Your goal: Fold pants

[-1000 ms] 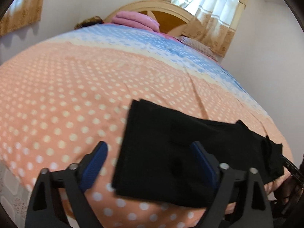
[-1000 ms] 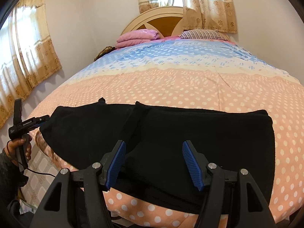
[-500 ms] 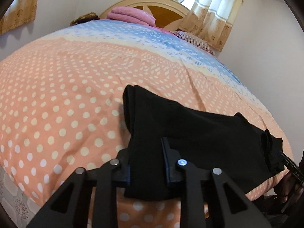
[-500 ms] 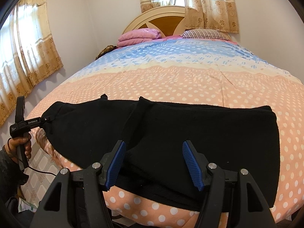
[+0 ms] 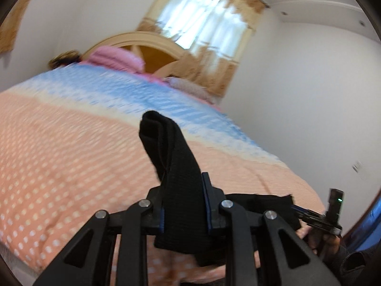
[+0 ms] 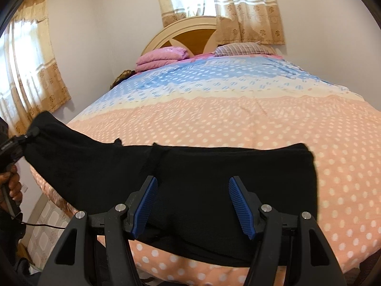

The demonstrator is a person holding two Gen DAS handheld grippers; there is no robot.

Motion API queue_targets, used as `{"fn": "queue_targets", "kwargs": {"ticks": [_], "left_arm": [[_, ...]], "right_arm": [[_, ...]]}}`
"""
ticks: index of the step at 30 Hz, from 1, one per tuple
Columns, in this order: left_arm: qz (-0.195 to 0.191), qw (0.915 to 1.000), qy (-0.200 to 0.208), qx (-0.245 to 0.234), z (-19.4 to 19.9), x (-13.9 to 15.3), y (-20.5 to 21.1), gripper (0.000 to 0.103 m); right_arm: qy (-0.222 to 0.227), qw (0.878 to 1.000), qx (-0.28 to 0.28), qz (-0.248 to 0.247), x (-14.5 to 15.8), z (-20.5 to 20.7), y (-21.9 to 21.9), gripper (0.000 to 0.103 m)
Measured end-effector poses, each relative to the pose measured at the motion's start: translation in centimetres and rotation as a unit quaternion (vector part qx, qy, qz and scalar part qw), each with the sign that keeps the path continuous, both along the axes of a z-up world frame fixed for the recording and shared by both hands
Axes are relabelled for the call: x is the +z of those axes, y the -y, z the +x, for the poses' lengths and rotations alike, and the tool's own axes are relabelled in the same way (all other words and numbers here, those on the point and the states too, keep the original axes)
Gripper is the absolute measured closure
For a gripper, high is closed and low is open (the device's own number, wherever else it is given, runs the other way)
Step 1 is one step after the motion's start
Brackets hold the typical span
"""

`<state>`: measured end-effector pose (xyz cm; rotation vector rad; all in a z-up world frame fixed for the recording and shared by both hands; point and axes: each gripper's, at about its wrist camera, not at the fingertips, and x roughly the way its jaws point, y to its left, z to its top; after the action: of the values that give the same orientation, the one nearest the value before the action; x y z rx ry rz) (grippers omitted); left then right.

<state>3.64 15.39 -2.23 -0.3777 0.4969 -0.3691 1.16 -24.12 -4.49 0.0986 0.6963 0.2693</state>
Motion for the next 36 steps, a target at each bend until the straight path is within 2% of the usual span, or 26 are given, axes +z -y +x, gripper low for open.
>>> {"fn": "queue_targets", "kwargs": {"ticks": [6, 10, 15, 22, 27, 31, 36], "left_arm": [[-0.001, 0.9966, 0.034, -0.076, 0.9, 3.4, 5.9, 0.079], [0.002, 0.9907, 0.033, -0.132, 2.3, 4.5, 10.6, 0.079], [0.02, 0.9787, 0.019, -0.204, 3.6, 4.9, 17.5, 0.079], [0.062, 0.956, -0.022, -0.286, 5.5, 3.1, 26.9, 0.079], [0.101, 0.9389, -0.06, -0.324, 6.2, 0.0, 32.0, 0.079], [0.131, 0.9309, -0.085, -0.33, 6.2, -2.4, 34.7, 0.079], [0.176, 0.9245, -0.079, -0.329, 4.9, -3.8, 36.7, 0.074]], "right_arm": [[0.001, 1.0, -0.023, -0.008, 0.3, -0.8, 2.8, 0.039], [-0.003, 0.999, -0.049, -0.002, 0.2, -1.0, 5.3, 0.039], [-0.002, 0.996, -0.091, 0.019, 0.2, -0.8, 8.7, 0.038], [-0.012, 0.987, -0.149, 0.056, -1.0, 0.0, 12.5, 0.038], [-0.013, 0.982, -0.172, 0.073, -1.3, 0.1, 14.1, 0.038], [-0.011, 0.978, -0.187, 0.091, -1.4, 0.0, 15.3, 0.038], [0.0, 0.976, -0.182, 0.118, -1.2, -0.3, 15.8, 0.038]]}}
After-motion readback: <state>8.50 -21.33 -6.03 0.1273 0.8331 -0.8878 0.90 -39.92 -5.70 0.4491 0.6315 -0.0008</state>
